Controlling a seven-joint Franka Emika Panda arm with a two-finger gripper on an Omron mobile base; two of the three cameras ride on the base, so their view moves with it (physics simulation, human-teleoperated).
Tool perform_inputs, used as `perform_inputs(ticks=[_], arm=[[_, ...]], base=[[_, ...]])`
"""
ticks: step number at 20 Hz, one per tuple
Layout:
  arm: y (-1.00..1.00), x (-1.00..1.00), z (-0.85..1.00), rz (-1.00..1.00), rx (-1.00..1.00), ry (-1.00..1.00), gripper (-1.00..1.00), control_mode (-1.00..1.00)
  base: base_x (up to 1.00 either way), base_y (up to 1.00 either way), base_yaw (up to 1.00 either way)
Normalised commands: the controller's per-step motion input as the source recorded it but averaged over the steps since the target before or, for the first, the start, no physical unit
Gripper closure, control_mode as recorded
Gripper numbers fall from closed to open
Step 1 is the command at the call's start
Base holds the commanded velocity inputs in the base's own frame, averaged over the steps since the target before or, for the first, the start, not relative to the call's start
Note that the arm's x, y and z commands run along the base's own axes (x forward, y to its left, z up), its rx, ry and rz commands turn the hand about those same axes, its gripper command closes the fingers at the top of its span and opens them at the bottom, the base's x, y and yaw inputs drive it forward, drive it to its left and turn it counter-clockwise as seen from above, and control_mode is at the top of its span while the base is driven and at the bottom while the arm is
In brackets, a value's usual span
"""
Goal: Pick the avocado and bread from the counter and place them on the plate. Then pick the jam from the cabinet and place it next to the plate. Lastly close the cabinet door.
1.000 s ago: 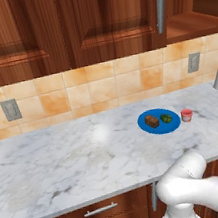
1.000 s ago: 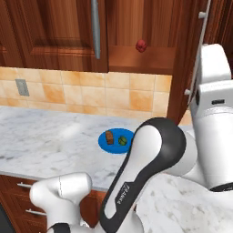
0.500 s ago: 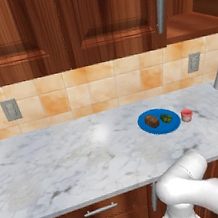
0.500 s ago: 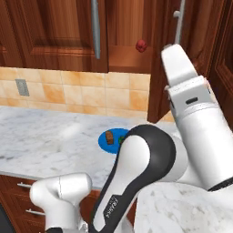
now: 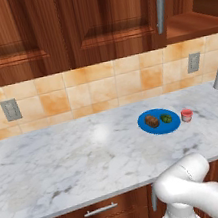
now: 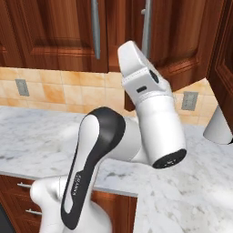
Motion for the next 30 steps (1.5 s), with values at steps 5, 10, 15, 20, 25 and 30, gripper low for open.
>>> perform_inputs(ticks=[5,10,15,20,25,30], arm=[[0.09,0.40,0.09,-0.15,-0.07,0.00,-1.00,-1.00],[0.01,0.73,0.08,-0.14,-0.07,0.00,-1.00,-1.00],[0.00,0.85,0.01,-0.12,-0.06,0.00,-1.00,-1.00],[0.00,0.88,0.00,-0.11,-0.03,0.01,-1.00,-1.00],[0.00,0.92,0.00,-0.10,-0.02,0.04,-1.00,-1.00],[0.00,0.92,0.00,-0.09,-0.01,0.08,-1.00,-1.00]], base=[[0.00,0.00,0.00],[0.00,0.00,0.00],[0.00,0.00,0.00],[0.00,0.00,0.00],[0.00,0.00,0.00],[0.00,0.00,0.00]])
